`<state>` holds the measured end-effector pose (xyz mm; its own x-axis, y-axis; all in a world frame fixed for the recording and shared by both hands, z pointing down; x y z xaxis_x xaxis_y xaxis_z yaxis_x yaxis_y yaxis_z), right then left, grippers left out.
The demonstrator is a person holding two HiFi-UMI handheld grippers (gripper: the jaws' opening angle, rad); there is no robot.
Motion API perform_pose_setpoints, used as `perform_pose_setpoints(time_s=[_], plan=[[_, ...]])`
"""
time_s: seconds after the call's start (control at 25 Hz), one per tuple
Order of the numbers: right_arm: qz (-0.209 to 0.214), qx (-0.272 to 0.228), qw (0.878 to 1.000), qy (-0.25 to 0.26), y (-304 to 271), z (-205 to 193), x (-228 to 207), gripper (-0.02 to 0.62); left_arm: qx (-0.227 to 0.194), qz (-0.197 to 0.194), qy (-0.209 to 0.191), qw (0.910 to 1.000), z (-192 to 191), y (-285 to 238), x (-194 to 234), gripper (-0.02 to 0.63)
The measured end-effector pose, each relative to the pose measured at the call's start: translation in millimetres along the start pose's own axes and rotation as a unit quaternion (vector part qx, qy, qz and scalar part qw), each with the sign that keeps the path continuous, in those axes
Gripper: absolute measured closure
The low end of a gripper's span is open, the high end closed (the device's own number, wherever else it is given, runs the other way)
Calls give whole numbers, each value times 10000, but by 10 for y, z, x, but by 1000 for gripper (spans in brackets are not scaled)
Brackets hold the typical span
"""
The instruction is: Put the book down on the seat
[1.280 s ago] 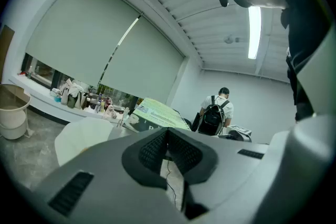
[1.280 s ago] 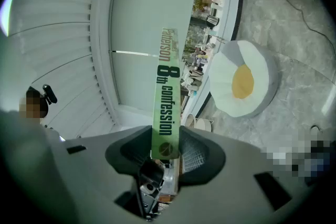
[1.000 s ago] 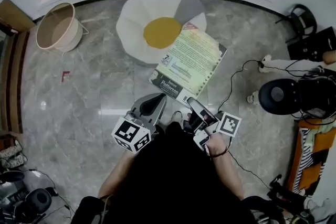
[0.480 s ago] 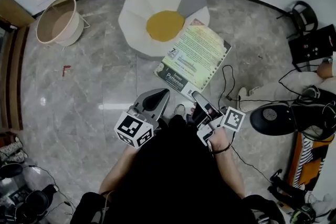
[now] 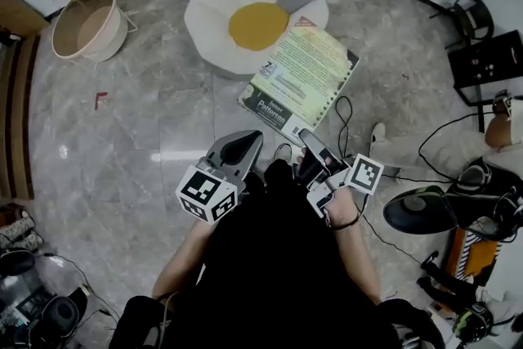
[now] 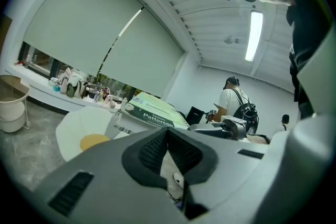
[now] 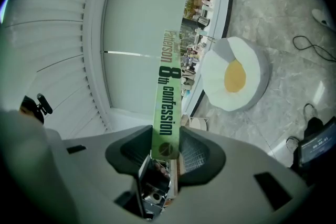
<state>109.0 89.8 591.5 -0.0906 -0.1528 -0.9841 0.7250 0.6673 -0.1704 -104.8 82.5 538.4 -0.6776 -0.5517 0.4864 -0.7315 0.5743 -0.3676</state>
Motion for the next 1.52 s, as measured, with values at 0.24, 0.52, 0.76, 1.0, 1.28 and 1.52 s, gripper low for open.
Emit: perform_pose_setpoints(time_s=[0.24,0.52,0.76,1.0,1.28,1.52], plan=[[22,73,9998,162,16,14,-85,425,-121,51,77,9999,-161,14,-2,594],[163,41,9998,125,-5,7,-112,425,-157,49,72,9998,-182,47,-77,594],[170,20,9996,241,16,16,-140,425,-215,85,63,9997,-175,105,-77,594],[311,25,9991,272,11,6,-169,425,-324,120,63,9994,-157,105,-80,594],[86,28,9986,514,12,28,-101,425,-384,35,6,9993,-38,105,-109,594],[65,12,9986,519,31,15,-119,425,-411,48,12,9991,-112,132,-137,594]])
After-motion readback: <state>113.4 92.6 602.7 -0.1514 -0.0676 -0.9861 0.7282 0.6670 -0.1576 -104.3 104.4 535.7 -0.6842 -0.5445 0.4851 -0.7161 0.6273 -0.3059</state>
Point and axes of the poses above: the fingertips, and each gripper's own axes: y backward along the fingers, x to its left, z out of its top, the point moved 8 cm from there along y, backward along the fingers, and after that the axes turned 1 degree about z, right-handed, at the moved point
